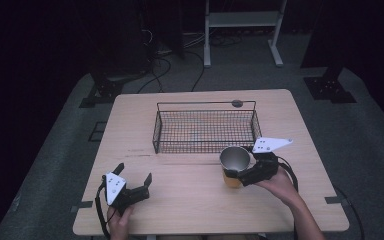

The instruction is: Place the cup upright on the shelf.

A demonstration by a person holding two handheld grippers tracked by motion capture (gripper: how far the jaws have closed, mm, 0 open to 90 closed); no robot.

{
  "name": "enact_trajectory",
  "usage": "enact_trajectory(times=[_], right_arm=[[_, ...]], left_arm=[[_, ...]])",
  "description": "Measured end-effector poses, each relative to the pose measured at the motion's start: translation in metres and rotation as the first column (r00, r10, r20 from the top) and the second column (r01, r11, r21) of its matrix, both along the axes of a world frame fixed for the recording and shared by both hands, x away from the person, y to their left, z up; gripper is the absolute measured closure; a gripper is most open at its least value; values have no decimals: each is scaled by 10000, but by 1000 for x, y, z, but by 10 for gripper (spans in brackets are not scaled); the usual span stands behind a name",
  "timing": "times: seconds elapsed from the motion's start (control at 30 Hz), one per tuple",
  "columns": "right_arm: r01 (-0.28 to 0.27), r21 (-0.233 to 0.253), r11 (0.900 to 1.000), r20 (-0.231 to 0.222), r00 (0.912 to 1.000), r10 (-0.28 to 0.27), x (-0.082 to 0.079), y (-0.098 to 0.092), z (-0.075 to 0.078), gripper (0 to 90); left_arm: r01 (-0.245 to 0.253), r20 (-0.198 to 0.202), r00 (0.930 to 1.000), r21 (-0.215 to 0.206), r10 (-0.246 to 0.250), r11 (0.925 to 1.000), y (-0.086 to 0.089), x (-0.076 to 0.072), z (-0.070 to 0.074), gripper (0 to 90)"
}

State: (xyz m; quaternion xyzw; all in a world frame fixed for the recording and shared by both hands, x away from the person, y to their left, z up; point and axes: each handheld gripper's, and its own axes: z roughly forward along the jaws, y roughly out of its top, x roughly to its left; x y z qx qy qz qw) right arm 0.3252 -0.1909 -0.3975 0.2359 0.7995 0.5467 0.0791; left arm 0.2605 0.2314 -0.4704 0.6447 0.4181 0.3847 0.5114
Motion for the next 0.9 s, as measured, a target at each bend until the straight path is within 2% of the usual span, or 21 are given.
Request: enact_trajectory(times=[0.4,0.9], right_arm=[[-60,-17,10000,94,9999,60,11,3,21,75],[119,-38,9999,-65,9999,-120,23,-3,25,75]], left_arm=[[2,8,10000,-1,-2,10000,0,0,0,0],[4,7,10000,0,-4,10000,0,0,0,0]])
